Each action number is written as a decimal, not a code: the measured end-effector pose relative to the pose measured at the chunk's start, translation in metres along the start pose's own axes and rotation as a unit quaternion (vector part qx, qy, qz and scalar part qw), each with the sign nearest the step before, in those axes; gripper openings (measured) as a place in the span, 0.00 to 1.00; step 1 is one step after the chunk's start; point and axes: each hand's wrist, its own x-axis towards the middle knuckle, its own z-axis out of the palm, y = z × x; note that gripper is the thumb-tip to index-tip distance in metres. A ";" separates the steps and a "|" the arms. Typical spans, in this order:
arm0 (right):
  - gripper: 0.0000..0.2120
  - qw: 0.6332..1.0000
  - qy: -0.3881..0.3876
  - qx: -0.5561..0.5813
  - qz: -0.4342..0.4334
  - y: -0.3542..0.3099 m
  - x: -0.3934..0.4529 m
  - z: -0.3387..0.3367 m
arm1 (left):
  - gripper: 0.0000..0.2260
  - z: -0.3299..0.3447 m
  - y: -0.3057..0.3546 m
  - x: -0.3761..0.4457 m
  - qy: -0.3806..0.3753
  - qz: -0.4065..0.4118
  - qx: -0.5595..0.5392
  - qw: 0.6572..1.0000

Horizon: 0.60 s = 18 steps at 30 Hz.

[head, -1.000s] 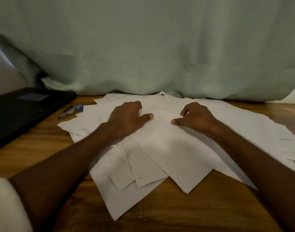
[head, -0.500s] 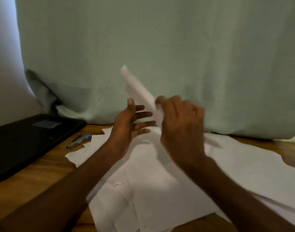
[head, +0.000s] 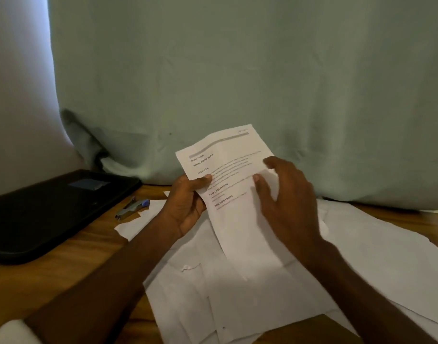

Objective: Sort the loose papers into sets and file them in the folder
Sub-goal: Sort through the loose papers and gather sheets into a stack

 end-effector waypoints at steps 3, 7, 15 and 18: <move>0.30 0.983 -0.059 0.056 0.164 0.025 0.003 -0.011 | 0.16 -0.002 -0.004 -0.005 -0.039 -0.023 0.030 0.999; 0.27 0.915 -0.071 0.236 0.318 0.044 0.008 -0.026 | 0.21 -0.009 -0.011 0.000 -0.030 0.002 0.103 0.994; 0.09 0.865 -0.005 0.364 0.346 0.048 0.009 -0.021 | 0.17 -0.011 -0.009 0.003 0.025 0.057 0.162 0.985; 0.09 0.844 0.022 0.393 0.363 0.047 0.004 -0.017 | 0.18 -0.010 -0.015 0.003 -0.007 0.051 0.176 0.983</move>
